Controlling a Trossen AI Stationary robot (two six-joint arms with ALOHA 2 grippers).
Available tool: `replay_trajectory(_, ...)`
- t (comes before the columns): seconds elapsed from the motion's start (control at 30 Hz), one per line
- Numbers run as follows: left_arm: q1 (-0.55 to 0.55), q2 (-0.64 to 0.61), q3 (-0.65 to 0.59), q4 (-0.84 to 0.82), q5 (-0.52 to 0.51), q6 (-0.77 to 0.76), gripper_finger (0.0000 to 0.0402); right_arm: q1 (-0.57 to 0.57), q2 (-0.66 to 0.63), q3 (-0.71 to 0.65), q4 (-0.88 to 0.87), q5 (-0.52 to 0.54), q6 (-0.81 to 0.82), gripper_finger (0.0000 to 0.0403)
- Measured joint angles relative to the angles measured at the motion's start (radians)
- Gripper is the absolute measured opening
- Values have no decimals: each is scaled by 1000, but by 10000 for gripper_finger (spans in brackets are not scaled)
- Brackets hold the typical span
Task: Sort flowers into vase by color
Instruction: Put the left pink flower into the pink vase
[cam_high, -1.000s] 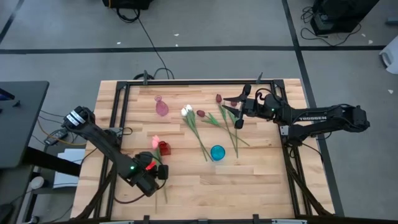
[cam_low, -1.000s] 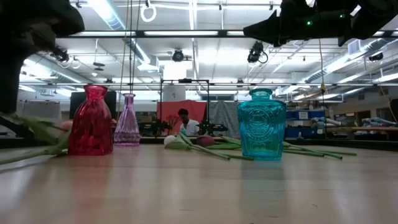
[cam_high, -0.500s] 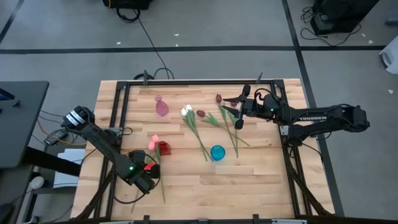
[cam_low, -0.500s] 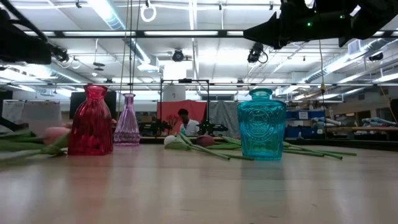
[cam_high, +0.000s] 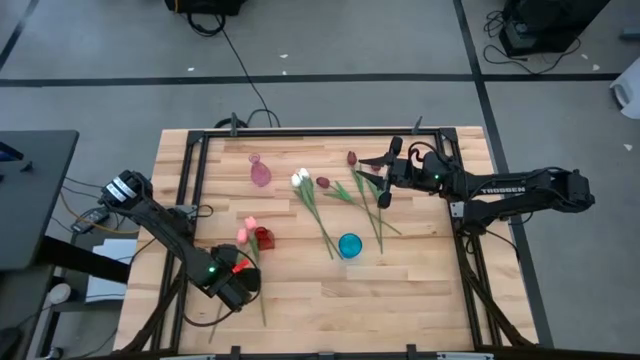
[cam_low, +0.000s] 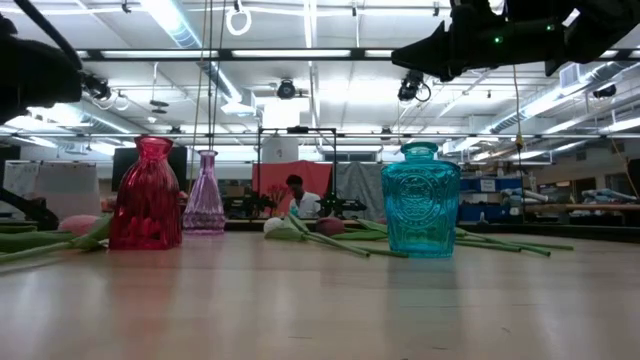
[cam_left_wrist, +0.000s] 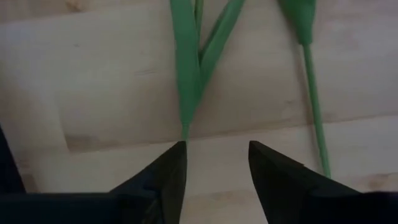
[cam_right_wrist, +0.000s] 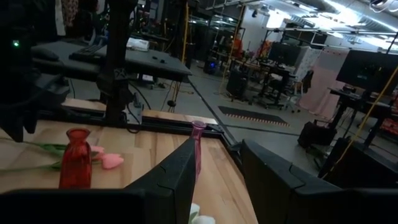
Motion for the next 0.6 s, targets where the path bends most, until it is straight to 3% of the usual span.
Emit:
replay_trajectory(0.27, -16, 0, -78, 24, 74, -19, 163, 0, 0, 0, 0, 0, 0, 140)
replay_trajectory(0.6, -22, 1, -136, 134, 6, -15, 130, 0, 0, 0, 1, 0, 0, 140)
